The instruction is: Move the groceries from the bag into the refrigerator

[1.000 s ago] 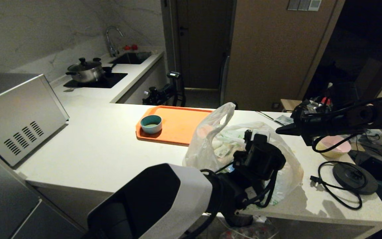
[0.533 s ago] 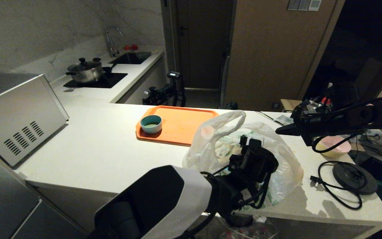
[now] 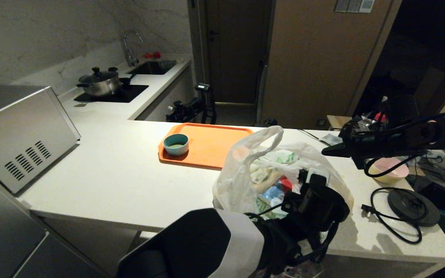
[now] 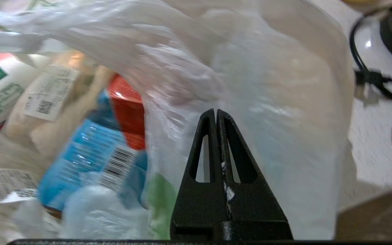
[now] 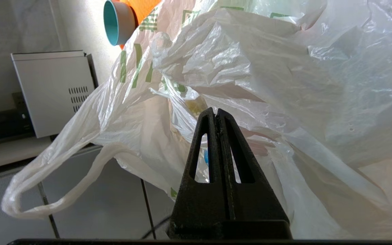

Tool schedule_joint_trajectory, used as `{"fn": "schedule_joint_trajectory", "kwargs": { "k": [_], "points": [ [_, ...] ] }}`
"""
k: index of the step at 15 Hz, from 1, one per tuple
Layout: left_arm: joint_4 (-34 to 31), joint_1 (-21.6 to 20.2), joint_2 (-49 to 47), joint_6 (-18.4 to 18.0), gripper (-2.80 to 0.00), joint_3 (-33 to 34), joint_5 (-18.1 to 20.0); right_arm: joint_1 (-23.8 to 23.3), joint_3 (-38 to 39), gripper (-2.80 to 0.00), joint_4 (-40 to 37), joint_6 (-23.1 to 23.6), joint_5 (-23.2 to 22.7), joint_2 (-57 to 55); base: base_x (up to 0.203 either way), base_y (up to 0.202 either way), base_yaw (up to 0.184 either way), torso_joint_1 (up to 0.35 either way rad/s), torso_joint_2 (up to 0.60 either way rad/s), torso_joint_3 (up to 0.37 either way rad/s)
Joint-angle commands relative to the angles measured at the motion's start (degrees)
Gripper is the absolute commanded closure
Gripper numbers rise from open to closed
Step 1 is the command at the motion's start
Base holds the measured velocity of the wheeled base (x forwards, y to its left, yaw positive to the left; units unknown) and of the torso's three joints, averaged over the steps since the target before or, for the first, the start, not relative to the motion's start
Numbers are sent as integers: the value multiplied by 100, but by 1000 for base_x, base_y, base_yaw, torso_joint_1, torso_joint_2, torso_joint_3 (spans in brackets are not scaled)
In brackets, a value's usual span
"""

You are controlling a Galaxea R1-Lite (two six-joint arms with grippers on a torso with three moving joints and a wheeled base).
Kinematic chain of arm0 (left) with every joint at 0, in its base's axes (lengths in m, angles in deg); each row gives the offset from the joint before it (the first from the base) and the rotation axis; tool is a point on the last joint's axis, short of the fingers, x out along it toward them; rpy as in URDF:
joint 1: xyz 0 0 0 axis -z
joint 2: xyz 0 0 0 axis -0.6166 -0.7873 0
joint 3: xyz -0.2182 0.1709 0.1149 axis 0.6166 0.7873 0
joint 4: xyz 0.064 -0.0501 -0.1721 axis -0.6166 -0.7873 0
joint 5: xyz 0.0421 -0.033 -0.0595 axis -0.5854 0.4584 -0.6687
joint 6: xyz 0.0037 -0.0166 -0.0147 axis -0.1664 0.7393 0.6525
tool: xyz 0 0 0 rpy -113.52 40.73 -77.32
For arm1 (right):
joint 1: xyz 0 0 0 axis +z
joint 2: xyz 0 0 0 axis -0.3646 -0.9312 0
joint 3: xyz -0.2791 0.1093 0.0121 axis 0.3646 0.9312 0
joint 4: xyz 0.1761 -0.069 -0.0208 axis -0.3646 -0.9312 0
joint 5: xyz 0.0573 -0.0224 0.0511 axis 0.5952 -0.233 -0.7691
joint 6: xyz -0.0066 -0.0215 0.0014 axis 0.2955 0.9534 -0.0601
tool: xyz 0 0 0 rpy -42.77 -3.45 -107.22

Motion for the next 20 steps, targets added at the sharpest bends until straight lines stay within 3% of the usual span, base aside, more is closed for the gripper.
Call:
{"fn": "schedule_joint_trajectory", "kwargs": {
  "k": [1,6,11,14,20],
  "points": [
    [55,-4,-74,-99,0,-8,-36,-3,-1,0,-1,-24,-22,6,0,0,0,0,0,0],
    [56,-303,295,-100,0,-9,-56,6,-1,0,7,-24,-22,-12,0,0,0,0,0,0],
    [74,-576,-67,-345,0,-9,-276,6,8,0,-1,-24,-22,6,0,0,0,0,0,0],
    [425,-432,-144,-470,0,-9,-326,6,10,0,-1,-26,-22,-29,0,0,0,0,0,0],
    [469,69,-170,-487,0,-9,-282,6,61,0,-1,-33,-22,5,0,0,0,0,0,0]
  ]
}}
